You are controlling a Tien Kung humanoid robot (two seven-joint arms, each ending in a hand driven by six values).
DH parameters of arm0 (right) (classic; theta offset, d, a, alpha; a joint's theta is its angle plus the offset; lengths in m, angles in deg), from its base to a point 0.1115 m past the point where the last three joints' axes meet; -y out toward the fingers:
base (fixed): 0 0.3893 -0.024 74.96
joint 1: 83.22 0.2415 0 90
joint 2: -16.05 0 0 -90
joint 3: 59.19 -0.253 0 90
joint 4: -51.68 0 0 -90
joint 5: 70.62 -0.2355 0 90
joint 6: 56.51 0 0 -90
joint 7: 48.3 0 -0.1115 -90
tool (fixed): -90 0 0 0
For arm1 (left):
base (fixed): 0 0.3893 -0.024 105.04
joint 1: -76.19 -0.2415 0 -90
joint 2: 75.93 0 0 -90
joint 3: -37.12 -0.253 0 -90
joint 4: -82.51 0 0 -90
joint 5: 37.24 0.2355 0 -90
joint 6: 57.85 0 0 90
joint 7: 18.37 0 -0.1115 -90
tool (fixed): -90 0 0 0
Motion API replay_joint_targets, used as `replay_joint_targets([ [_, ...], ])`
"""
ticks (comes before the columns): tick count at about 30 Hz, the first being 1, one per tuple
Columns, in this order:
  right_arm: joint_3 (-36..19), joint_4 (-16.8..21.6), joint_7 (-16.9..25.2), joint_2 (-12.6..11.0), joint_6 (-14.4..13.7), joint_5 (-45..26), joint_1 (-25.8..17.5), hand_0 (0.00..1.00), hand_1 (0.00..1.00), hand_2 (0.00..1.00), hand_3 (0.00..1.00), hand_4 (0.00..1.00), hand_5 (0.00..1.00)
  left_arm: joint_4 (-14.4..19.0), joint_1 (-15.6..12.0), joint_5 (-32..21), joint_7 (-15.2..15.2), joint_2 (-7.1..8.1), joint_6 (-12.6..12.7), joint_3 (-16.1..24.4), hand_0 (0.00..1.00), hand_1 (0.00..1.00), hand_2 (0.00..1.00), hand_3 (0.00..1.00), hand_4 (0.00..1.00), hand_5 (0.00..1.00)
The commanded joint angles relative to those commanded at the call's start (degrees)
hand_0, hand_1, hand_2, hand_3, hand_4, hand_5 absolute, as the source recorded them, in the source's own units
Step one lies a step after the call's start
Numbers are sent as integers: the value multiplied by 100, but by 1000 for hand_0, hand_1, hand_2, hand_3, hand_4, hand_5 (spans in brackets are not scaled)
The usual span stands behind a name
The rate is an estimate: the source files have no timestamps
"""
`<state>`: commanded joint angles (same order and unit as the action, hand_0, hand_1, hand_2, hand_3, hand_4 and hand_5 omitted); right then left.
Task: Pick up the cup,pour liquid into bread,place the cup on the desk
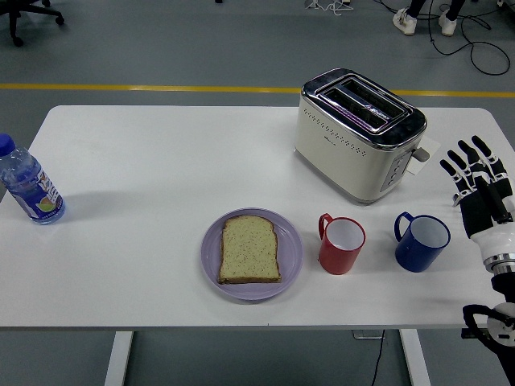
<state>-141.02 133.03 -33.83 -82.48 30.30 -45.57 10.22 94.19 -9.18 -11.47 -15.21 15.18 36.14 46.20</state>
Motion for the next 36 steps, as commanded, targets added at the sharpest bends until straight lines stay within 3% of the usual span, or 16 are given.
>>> replay_joint_targets([
  [8,-231,-174,-391,69,162,-1789,-47,691,614,667,632,597,301,1,-14,-14,1,-8,-2,-47,636,646,658,557,324,836],
  [9,-245,-195,-429,75,170,-1842,-49,689,613,655,628,585,333,4,-12,-10,0,-9,-2,-47,636,646,659,558,323,836],
  [18,-274,-519,-709,110,447,-2331,-16,680,599,647,625,585,326,-1,-38,-31,1,-16,-3,-79,636,646,660,558,324,837],
  [36,-380,-647,-669,129,430,-2355,29,678,607,647,626,561,360,0,16,-1,0,-7,-2,-18,635,646,660,559,326,842],
])
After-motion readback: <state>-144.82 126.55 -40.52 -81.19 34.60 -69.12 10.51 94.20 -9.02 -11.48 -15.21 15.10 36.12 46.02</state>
